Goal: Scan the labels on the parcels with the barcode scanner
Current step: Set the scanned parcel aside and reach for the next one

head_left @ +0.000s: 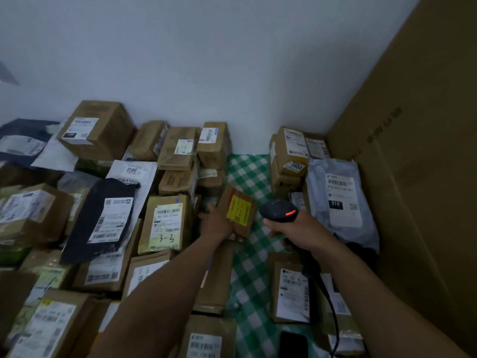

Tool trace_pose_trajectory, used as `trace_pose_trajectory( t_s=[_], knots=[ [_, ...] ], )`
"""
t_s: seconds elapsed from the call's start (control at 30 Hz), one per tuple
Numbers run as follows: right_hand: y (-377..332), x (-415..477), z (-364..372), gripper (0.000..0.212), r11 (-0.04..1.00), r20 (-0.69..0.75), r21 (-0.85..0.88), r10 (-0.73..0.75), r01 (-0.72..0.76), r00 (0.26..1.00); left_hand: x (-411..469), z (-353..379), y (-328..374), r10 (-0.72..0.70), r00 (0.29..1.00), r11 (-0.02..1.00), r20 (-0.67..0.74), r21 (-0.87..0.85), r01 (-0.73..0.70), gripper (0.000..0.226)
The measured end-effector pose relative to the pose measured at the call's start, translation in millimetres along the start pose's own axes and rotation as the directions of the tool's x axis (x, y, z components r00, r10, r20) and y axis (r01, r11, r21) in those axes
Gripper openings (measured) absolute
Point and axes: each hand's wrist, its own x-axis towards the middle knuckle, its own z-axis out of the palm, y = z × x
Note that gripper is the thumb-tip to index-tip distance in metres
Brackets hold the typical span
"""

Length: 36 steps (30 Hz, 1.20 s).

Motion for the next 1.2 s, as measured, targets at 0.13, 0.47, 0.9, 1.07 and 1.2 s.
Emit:
trace_pose_trajectory(
  t_s=[0.13,0.47,0.9,1.07,1.2],
  knots=[
    [2.9,8.9,0.5,0.024,1.000,0.023,-0.003,0.008,-0.008,1.000,1.5,8.1,0.0,0.157,0.987,0.930,0.038,0.329,-0.161,0.088],
    [5.7,17.2,-7.2,0.021,0.999,0.015,0.018,0.028,-0.028,1.000,48.7,44.6,17.3,0.188,0.869,0.681,0.458,0.577,-0.451,0.097],
    [-3.7,-17.1,-11.5,0.027,0.997,-0.013,0.077,-0.027,0.028,1.000,40.0,6.5,4.7,0.160,0.926,0.731,0.342,0.589,-0.344,0.105],
    [3.0,-40.5,-23.2,0.022,0.995,-0.070,0.096,-0.019,0.025,0.997,-26.9,15.7,31.0,0.528,0.842,0.821,0.114,0.186,-0.540,0.055],
    [15.4,-61.6,-43.1,0.020,0.988,-0.175,0.153,0.021,0.006,0.984,-81.9,34.4,64.8,0.538,0.838,0.841,0.097,-0.132,-0.525,0.046]
  ],
)
